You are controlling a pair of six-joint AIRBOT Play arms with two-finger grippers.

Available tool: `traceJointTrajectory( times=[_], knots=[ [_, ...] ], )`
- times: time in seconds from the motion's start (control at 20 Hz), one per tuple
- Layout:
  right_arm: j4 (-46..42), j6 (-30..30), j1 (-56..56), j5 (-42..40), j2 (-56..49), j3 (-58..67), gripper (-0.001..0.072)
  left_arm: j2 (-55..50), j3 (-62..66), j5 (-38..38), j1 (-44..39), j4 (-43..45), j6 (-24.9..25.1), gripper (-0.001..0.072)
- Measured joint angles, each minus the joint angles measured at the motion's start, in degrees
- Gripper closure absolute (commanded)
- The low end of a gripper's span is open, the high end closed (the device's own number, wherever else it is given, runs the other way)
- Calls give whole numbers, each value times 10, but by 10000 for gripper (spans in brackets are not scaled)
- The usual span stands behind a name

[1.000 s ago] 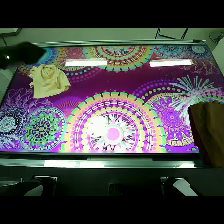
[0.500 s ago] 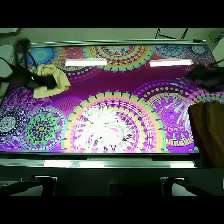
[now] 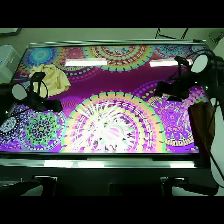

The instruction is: Fold the clothes and pants, and hang the long-sleeved shirts on hangers.

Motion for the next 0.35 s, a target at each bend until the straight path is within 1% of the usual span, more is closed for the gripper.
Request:
traceJointTrajectory(
  times=[0.35],
  knots=[
    [-5,1,4,7,-2,0,35,2,-8,6,0,0,0,-7]
  ],
)
